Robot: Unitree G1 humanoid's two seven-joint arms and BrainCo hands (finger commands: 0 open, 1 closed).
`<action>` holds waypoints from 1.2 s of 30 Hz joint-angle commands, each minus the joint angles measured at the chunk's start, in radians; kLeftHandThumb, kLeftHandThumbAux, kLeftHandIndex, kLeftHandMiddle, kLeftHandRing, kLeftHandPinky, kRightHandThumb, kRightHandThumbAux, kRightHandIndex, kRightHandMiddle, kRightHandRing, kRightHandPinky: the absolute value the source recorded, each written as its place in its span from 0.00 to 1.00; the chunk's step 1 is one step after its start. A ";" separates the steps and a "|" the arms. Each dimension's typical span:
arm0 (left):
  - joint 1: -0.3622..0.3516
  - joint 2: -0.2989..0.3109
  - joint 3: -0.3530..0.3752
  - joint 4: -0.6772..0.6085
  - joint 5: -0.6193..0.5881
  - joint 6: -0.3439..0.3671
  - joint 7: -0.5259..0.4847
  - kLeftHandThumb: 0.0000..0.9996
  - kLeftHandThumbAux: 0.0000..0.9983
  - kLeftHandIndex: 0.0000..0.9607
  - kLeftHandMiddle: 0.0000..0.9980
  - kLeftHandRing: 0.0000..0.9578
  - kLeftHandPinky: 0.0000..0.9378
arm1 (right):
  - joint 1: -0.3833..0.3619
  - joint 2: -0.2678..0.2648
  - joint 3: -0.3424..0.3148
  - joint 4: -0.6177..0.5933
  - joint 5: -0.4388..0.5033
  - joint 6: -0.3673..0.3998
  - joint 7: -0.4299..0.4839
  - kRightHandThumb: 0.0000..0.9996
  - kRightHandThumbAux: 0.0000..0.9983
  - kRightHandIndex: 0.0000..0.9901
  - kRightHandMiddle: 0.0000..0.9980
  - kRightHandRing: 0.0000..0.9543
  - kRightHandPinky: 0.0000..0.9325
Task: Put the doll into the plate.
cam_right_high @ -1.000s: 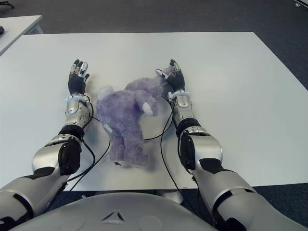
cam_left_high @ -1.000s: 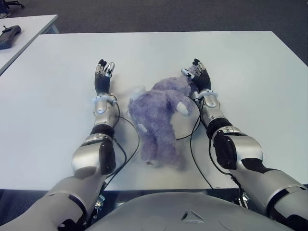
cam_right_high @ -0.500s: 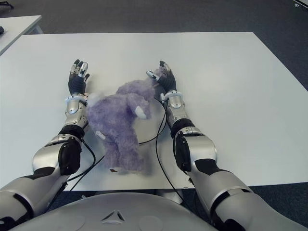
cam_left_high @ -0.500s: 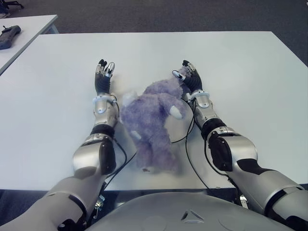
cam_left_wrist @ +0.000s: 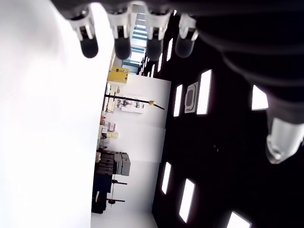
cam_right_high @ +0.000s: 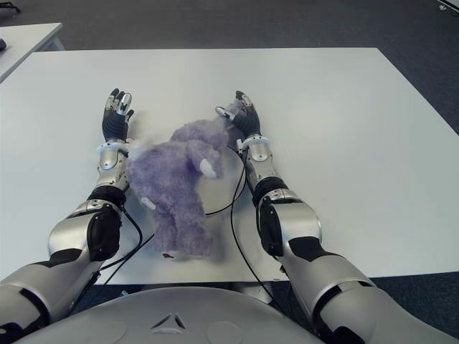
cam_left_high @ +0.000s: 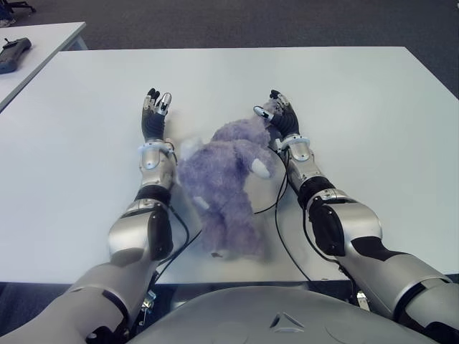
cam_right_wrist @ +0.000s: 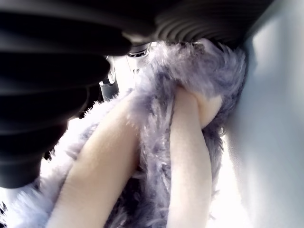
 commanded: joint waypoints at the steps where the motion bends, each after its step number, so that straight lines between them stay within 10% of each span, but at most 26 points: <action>1: 0.256 -0.096 0.003 0.150 -0.010 0.016 0.026 0.00 0.51 0.02 0.08 0.05 0.01 | 0.162 0.064 0.018 0.099 -0.021 0.076 -0.010 0.00 0.68 0.09 0.09 0.08 0.08; 36: 0.253 -0.107 0.021 0.145 -0.032 0.014 0.015 0.00 0.52 0.03 0.07 0.04 0.01 | 0.199 0.082 0.063 0.100 -0.037 0.094 -0.047 0.00 0.71 0.07 0.07 0.06 0.07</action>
